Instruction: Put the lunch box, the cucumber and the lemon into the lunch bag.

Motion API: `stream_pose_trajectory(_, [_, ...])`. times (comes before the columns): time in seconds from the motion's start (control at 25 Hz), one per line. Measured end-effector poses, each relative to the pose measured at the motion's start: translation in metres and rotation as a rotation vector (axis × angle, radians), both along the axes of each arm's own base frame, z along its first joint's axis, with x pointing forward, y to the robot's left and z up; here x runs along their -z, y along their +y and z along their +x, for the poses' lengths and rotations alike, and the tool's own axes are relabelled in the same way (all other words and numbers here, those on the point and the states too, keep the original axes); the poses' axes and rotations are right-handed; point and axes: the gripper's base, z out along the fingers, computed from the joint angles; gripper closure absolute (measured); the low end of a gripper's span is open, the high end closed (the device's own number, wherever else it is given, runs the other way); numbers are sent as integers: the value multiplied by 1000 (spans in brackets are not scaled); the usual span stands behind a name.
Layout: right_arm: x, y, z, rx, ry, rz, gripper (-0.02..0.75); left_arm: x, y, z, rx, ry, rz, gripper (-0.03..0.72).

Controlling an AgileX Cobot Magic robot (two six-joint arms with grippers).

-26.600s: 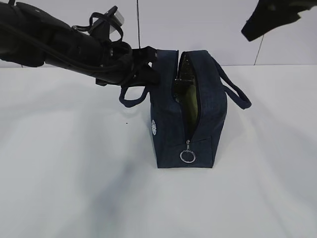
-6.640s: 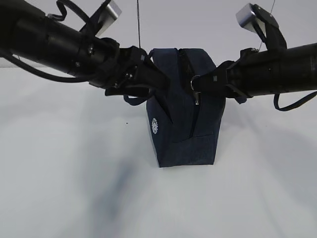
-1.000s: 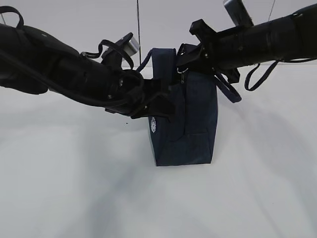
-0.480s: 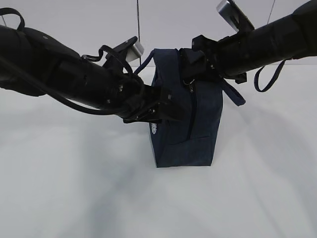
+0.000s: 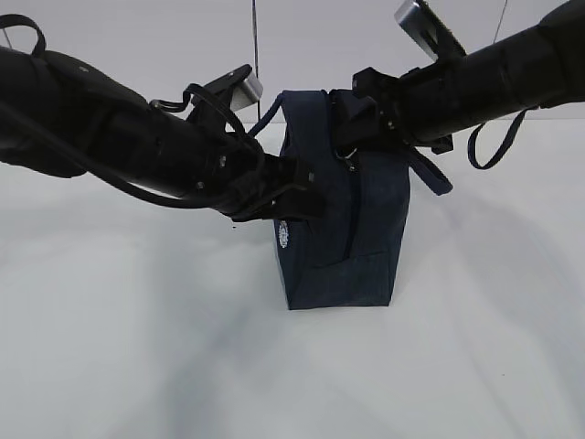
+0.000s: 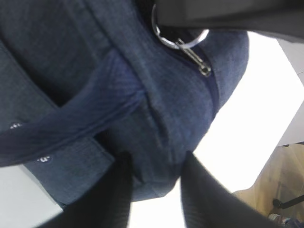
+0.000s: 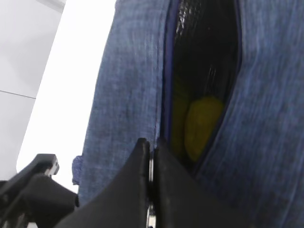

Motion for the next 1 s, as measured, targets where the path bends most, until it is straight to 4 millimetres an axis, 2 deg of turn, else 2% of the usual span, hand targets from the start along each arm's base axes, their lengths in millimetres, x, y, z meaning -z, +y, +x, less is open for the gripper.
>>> stream_pose_trajectory(0.16, [-11, 1, 5, -2, -37, 4, 731, 0, 0, 1, -5, -4, 1, 641])
stream_pose_trajectory(0.24, [-16, 1, 7, -5, -55, 5, 731, 0, 1, 2, -21, -10, 3, 683])
stream_pose_trajectory(0.44, [-19, 0, 10, 18, -83, -9, 731, 0, 1, 3, -41, -15, 2, 690])
stream_pose_trajectory(0.84, [-12, 1, 14, 14, -70, -17, 731, 0, 1, 4, -44, -16, 2, 687])
stream_pose_trajectory(0.92, [-12, 0, 13, 6, -70, -25, 731, 0, 1, 4, -41, -16, 2, 656])
stream_pose_trajectory(1.0, [-11, 0, 13, 1, -70, -29, 731, 0, 1, 3, -35, -21, 5, 577])
